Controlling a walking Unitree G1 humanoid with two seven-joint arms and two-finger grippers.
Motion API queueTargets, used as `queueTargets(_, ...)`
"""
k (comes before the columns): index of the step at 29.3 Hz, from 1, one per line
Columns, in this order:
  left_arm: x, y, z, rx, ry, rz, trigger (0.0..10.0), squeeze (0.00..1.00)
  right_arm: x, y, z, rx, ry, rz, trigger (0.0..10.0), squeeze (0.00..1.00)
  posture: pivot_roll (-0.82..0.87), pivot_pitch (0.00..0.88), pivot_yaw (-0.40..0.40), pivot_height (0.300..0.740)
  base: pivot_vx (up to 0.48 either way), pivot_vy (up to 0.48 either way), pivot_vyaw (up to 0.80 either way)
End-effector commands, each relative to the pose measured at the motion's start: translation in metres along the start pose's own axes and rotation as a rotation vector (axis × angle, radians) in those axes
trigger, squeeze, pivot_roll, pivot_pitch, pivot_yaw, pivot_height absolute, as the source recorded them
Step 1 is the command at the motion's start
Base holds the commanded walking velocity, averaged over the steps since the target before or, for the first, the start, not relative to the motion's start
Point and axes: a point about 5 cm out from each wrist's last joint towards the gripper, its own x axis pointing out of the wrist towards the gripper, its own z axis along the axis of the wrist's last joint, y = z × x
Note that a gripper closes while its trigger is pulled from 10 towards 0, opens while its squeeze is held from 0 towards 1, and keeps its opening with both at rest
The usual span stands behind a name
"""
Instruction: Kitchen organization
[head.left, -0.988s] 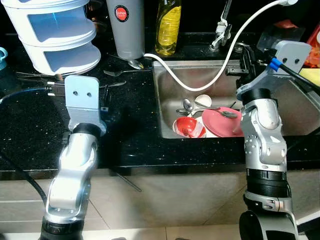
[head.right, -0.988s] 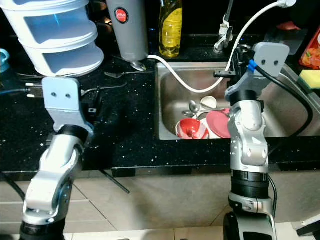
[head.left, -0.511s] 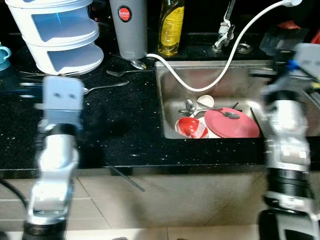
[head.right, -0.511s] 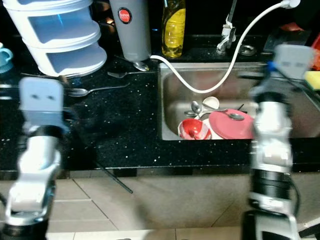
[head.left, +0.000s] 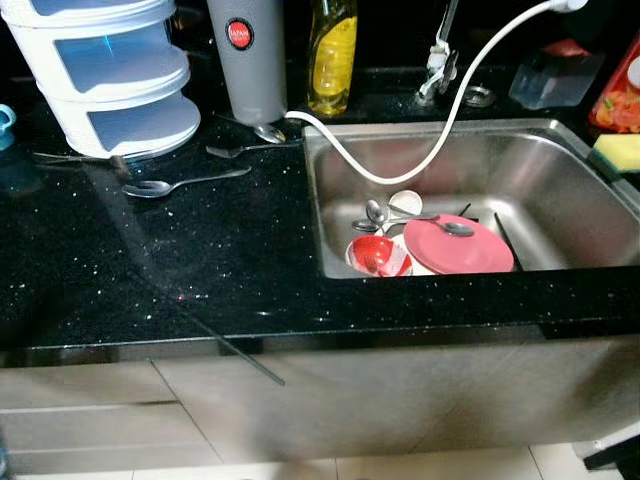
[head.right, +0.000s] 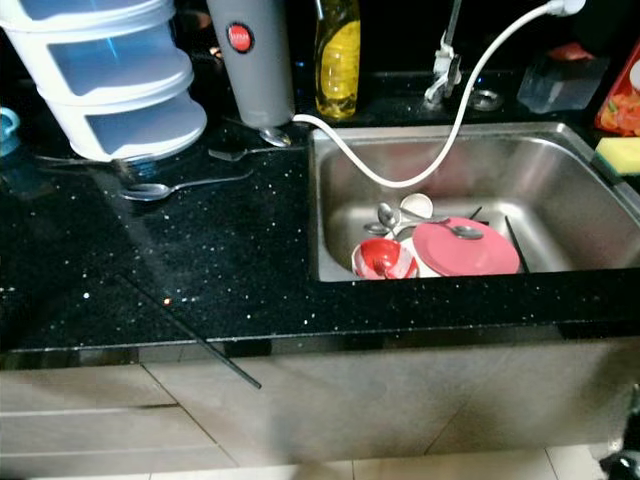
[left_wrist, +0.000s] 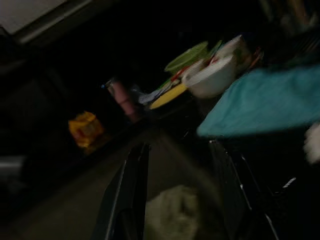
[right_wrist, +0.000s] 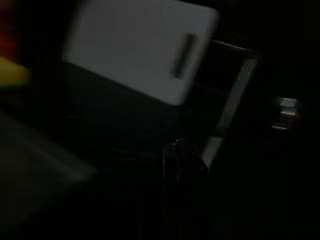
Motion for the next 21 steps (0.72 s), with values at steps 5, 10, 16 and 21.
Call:
queueTargets(5, -0.021, -0.005, -0.039, 0.088, 0.113, -0.028, 10.0, 0.00, 0.001, -0.031, -0.025, -0.080, 0.061, -0.102, 10.0, 0.00, 0.09, 0.003, 0.047, 0.740, 0.000, 0.000, 0.00)
queueTargets(10, -0.060, -0.022, -0.076, 0.117, 0.286, -0.095, 10.0, 0.00, -0.011, -0.070, -0.064, -0.226, 0.176, -0.198, 10.0, 0.00, 0.08, 0.001, 0.041, 0.740, 0.000, 0.000, 0.00)
queueTargets(16, -0.069, -0.029, -0.092, 0.131, 0.334, -0.134, 10.0, 0.00, -0.018, -0.084, -0.081, -0.242, 0.255, -0.219, 10.0, 0.00, 0.08, 0.002, 0.039, 0.740, 0.000, 0.000, 0.00)
queueTargets(21, -0.082, -0.043, -0.108, 0.140, 0.383, -0.210, 10.0, 0.00, -0.041, -0.083, -0.109, -0.266, 0.367, -0.203, 10.0, 0.00, 0.08, 0.000, 0.040, 0.740, 0.000, 0.000, 0.00)
